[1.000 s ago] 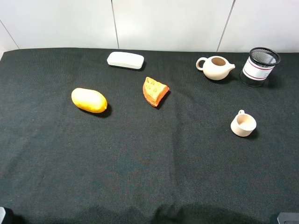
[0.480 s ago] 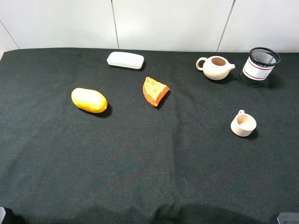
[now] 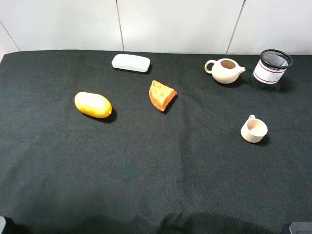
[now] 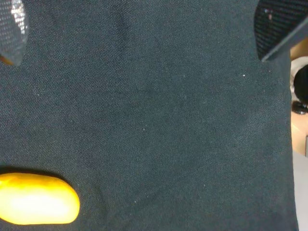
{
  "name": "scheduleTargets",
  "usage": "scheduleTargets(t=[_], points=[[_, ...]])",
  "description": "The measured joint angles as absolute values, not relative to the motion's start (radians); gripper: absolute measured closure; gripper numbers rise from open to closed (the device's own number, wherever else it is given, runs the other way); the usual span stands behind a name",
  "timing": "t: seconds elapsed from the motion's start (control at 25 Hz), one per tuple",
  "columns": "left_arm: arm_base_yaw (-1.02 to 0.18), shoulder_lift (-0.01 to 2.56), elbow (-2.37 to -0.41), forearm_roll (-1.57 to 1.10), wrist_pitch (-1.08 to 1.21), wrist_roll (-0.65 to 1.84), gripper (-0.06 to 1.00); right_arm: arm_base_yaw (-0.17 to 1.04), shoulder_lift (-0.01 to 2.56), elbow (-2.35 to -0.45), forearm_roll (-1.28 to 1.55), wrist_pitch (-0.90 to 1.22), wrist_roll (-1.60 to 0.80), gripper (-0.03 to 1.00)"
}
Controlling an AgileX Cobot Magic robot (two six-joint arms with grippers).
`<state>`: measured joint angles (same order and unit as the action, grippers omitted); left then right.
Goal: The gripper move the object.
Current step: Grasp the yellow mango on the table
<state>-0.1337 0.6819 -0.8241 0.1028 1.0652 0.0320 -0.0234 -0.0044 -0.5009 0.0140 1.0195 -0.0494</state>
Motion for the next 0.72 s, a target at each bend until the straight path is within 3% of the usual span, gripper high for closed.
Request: scheduleTargets(t=[0.72], points=[[-0.134, 1.165, -1.109, -0.008, 1.103, 0.282, -0.05, -0.023, -0.004, -0.501, 0.014, 1.020, -0.049, 0.27]])
